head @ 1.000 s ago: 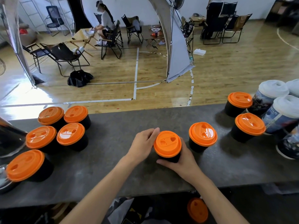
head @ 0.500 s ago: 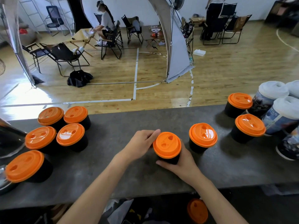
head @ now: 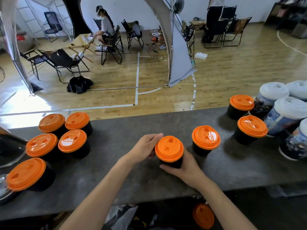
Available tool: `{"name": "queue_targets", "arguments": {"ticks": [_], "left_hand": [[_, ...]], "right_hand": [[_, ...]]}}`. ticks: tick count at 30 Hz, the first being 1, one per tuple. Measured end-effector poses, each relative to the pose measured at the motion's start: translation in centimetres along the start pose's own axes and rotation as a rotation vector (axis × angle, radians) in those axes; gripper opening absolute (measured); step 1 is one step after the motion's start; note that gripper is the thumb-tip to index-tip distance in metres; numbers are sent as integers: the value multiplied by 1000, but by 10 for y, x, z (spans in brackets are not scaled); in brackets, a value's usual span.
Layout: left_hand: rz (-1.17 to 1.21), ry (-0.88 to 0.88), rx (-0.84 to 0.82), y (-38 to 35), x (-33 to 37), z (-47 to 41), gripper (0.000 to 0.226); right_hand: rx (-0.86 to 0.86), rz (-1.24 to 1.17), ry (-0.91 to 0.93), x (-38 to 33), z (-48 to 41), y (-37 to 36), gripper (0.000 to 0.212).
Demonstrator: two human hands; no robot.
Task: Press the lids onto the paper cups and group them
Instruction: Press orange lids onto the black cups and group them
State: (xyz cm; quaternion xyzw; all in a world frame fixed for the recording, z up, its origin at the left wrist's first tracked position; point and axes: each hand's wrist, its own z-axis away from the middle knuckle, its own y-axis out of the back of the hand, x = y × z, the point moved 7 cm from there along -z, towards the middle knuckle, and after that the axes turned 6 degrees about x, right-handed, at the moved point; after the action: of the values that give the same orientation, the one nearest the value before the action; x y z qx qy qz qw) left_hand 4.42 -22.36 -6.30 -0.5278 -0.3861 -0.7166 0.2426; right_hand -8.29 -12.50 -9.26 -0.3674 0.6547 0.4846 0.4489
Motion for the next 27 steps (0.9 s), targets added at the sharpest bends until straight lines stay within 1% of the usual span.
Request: {"name": "queue_targets", "arguments": {"ticks": [2, 4, 5, 6, 7, 8, 9, 10, 11, 13, 15, 17, 19, 21, 23, 24, 25, 26, 27], "left_hand": [[-7, 22, 67, 3, 2, 6, 46], [-87, -9, 229, 14, 8, 16, 43], [-102, -49, 332, 22, 16, 24, 35], [-67, -112, 389, 29, 25, 33, 26], [-46, -184, 363, 31, 34, 41, 24], [-70, -259, 293, 30, 46, 48, 41], [-120, -315, 215, 29, 55, 55, 64], [-156, -348, 161, 29, 64, 60, 83], [-150, -368, 127, 31, 73, 65, 96], [-160, -417, 118, 37, 92, 72, 107], [-237, -463, 166, 41, 108, 78, 108], [-239, -486, 237, 42, 114, 82, 105], [-139, -479, 247, 42, 117, 86, 107], [5, -448, 203, 38, 121, 91, 110], [99, -454, 166, 33, 127, 94, 108], [103, -462, 163, 32, 130, 95, 106], [55, -486, 182, 31, 136, 97, 103], [-48, -531, 226, 33, 144, 100, 100], [-216, -596, 274, 35, 153, 102, 99]], "right_hand": [[-10, -41, -57, -1, 2, 2, 84], [7, -150, -145, -5, 4, 5, 77], [34, -238, -194, -11, 5, 6, 72], [54, -339, -243, -20, 5, 5, 70], [51, -435, -293, -29, 5, 1, 74], [27, -514, -346, -38, 5, -5, 82], [-6, -570, -391, -48, 6, -10, 89], [-40, -607, -424, -58, 7, -14, 92], [-66, -636, -444, -68, 7, -17, 91], [-102, -706, -460, -85, 9, -22, 80], [-131, -764, -460, -99, 10, -24, 71], [-132, -812, -440, -112, 10, -21, 69], [-139, -857, -416, -121, 12, -14, 66], [-143, -902, -409, -132, 15, -7, 63], [-149, -964, -411, -136, 18, -2, 69], [-154, -986, -414, -138, 18, 0, 71], [-143, -986, -415, -138, 17, 1, 69], [-118, -960, -412, -135, 16, 4, 67], [-85, -926, -402, -132, 14, 8, 68]]}}
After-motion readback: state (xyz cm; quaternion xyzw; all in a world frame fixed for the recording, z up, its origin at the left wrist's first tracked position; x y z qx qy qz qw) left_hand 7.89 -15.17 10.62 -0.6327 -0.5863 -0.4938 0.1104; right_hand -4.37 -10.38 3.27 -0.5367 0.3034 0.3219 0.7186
